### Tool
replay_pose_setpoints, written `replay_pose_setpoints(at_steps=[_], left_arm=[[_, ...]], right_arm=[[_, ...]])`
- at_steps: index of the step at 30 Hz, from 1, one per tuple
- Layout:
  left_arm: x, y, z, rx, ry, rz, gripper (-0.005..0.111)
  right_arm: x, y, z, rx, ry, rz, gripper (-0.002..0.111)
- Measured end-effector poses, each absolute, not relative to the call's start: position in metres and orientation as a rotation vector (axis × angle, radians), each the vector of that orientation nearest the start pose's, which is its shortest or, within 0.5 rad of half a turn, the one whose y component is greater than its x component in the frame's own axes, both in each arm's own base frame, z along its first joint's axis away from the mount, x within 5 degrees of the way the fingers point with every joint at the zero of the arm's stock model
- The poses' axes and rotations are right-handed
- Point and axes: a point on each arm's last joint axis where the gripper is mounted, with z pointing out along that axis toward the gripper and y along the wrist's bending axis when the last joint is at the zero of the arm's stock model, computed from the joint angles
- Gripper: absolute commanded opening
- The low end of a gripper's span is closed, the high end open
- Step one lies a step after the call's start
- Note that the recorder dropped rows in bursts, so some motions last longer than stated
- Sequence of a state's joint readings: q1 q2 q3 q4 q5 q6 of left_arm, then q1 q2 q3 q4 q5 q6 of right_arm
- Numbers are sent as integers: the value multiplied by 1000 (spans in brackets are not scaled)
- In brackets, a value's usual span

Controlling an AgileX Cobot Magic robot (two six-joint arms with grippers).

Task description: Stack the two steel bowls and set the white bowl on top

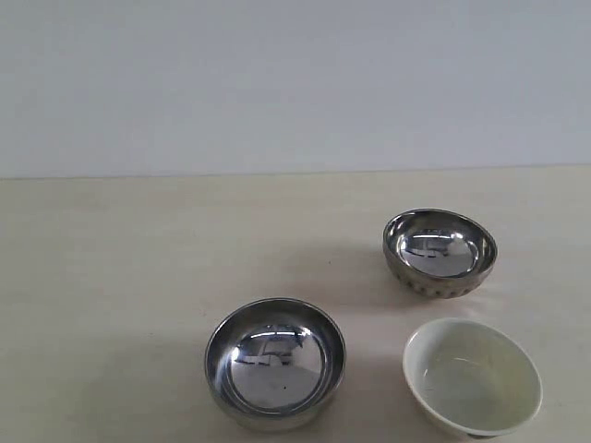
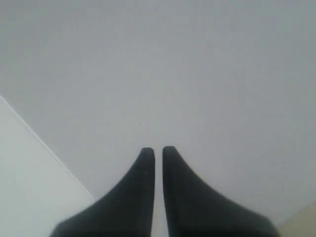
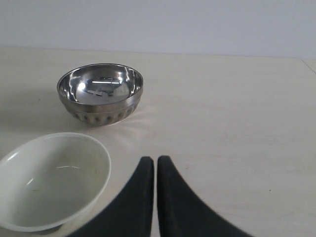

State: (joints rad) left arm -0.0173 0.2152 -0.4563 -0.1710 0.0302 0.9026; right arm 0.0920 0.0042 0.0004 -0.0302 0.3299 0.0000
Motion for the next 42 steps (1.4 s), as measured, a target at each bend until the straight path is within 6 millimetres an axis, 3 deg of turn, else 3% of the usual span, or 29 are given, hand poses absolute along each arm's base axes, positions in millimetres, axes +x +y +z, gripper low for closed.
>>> replay_pose_setpoints(at_steps=[6,12,20,28,31,36,42], left_arm=[[30,0,351,457,1128,690,4],[23,0,348,467,1126,697,4],[15,-1,341,373,1122,570,4],[26,1,312,140,1074,290,4],[36,1,286,97,1071,237,4],[48,3,248,49,1172,192,4],[54,4,226,27,1357,151,4]], right_arm=[[54,4,183,-103,1815,36,0],[54,4,183,-103,1815,36,0],[54,4,183,-103,1815,36,0],[54,4,183,-103,1815,36,0],[54,4,183,-103,1815,36,0],[54,4,183,-103,1815,36,0],[54,4,183,-103,1815,36,0]])
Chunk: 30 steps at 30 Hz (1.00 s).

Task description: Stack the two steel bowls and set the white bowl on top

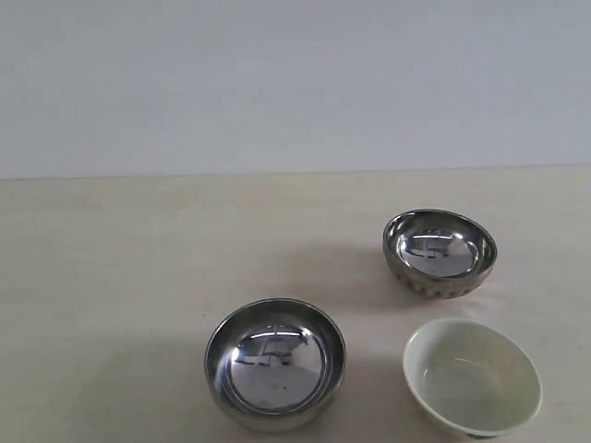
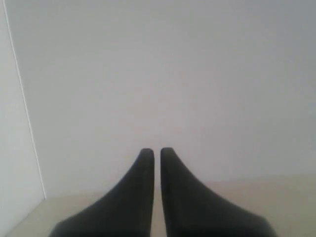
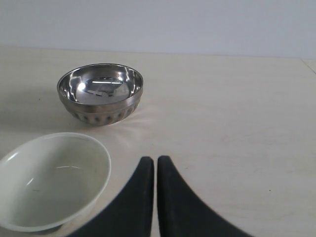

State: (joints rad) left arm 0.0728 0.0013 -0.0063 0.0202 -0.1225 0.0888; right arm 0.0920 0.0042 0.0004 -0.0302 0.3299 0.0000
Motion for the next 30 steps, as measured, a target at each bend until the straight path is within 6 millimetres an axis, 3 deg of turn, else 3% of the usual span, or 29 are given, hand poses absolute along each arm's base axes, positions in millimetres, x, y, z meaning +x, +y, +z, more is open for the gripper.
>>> replay_pose_setpoints(at_steps=[11,30], left_arm=[[55,4,193,12,1719,122,4],[55,4,189,7,1761,109,4]], right_arm=[[54,4,183,-103,1815,36,0],[54,4,183,-103,1815,36,0]])
